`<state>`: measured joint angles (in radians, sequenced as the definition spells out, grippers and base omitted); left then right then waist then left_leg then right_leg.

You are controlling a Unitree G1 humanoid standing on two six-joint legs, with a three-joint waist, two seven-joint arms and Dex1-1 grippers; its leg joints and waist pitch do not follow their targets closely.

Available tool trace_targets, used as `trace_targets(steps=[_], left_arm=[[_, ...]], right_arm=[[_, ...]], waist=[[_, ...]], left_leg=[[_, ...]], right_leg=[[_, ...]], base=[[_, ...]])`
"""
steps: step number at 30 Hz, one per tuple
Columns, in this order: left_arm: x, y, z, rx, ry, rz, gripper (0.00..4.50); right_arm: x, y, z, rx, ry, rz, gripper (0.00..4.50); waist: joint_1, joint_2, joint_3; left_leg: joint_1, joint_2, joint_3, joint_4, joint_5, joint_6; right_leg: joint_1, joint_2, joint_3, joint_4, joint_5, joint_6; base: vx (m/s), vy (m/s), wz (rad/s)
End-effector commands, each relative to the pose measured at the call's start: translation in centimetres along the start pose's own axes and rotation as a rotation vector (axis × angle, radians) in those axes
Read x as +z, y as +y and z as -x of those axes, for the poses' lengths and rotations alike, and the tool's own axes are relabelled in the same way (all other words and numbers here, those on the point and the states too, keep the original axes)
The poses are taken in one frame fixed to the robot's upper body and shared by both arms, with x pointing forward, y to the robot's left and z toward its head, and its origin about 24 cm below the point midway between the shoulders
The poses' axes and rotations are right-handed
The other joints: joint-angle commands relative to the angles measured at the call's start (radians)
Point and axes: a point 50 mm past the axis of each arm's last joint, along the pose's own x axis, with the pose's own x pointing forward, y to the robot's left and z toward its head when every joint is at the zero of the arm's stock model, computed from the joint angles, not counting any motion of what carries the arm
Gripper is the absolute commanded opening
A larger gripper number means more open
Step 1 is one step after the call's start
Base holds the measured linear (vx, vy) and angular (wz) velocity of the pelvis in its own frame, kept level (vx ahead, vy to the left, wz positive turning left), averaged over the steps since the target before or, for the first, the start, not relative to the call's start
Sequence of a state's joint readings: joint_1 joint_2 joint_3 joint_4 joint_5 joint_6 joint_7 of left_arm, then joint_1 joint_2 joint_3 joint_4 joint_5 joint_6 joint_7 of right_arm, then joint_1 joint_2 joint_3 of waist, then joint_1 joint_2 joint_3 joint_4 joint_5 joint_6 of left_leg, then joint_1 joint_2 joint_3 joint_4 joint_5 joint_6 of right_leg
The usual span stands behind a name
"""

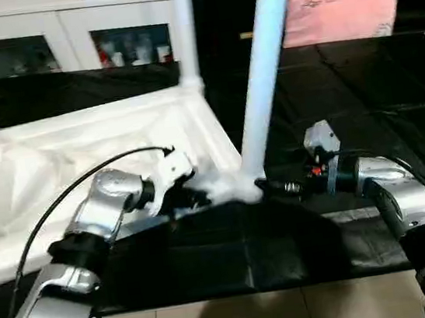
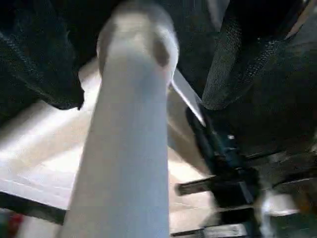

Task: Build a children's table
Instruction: Rotate leg to tighten

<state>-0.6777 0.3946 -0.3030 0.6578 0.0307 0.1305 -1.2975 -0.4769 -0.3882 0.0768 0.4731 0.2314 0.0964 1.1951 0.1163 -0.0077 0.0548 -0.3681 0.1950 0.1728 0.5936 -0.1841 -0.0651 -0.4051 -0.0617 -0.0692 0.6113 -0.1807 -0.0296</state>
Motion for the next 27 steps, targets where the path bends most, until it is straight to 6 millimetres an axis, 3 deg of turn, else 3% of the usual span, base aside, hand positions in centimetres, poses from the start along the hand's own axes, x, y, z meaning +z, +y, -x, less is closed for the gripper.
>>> trace_targets(steps=[1, 8, 10, 14, 16, 18, 27], left_arm=[[1.1, -0.6, -0.4, -0.107, -0.001, -0.083, 0.00], [1.0, -1.6, -0.1, -0.228, 0.034, -0.112, 0.00], [1.0, -1.6, -0.1, -0.232, 0.036, -0.114, 0.00], [1.0, -1.7, -0.2, -0.241, 0.041, -0.121, 0.00], [1.0, -1.7, -0.2, -0.243, 0.040, -0.122, 0.00], [1.0, -1.8, -0.2, -0.248, 0.040, -0.122, 0.00], [0.8, -2.0, -0.2, -0.258, 0.047, -0.121, 0.00]], right_arm=[[0.0, 0.4, 0.1, 0.053, 0.025, 0.034, 4.12], [-0.4, 0.9, -0.2, 0.163, 0.057, -0.009, 3.74], [-0.5, 0.9, -0.2, 0.177, 0.066, -0.015, 3.39], [-0.7, 1.0, -0.1, 0.211, 0.083, -0.023, 3.25], [-0.7, 1.1, -0.1, 0.219, 0.084, -0.025, 2.89], [-0.7, 1.1, -0.1, 0.228, 0.084, -0.029, 2.85], [-0.8, 1.3, -0.2, 0.243, 0.079, -0.044, 2.18]], waist=[[-0.001, 0.000, -0.067], [0.005, -0.003, -0.069], [0.008, -0.005, -0.068], [0.014, -0.004, -0.069], [0.014, -0.006, -0.069], [0.016, 0.001, -0.071], [0.015, -0.001, -0.069]], left_leg=[[0.020, 0.045, -0.003, -0.065, -0.165, 0.059], [0.013, 0.044, -0.005, -0.066, -0.148, 0.055], [0.013, 0.043, -0.004, -0.065, -0.147, 0.056], [0.015, 0.044, -0.004, -0.065, -0.148, 0.051], [0.014, 0.043, -0.004, -0.065, -0.144, 0.051], [0.013, 0.043, -0.005, -0.064, -0.138, 0.050], [0.014, 0.043, -0.005, -0.065, -0.150, 0.047]], right_leg=[[0.051, -0.084, 0.050, -0.071, -0.183, -0.226], [0.056, -0.085, 0.050, -0.065, -0.171, -0.219], [0.055, -0.085, 0.050, -0.066, -0.178, -0.217], [0.054, -0.085, 0.049, -0.067, -0.192, -0.210], [0.054, -0.084, 0.049, -0.066, -0.183, -0.209], [0.055, -0.084, 0.049, -0.065, -0.171, -0.211], [0.055, -0.083, 0.048, -0.067, -0.180, -0.213]], base=[[0.000, 0.000, 0.00], [0.000, 0.000, 0.00], [0.000, 0.000, 0.00], [0.000, 0.000, 0.00], [0.000, 0.000, 0.00], [0.000, 0.000, 0.00], [0.000, 0.000, 0.00]])
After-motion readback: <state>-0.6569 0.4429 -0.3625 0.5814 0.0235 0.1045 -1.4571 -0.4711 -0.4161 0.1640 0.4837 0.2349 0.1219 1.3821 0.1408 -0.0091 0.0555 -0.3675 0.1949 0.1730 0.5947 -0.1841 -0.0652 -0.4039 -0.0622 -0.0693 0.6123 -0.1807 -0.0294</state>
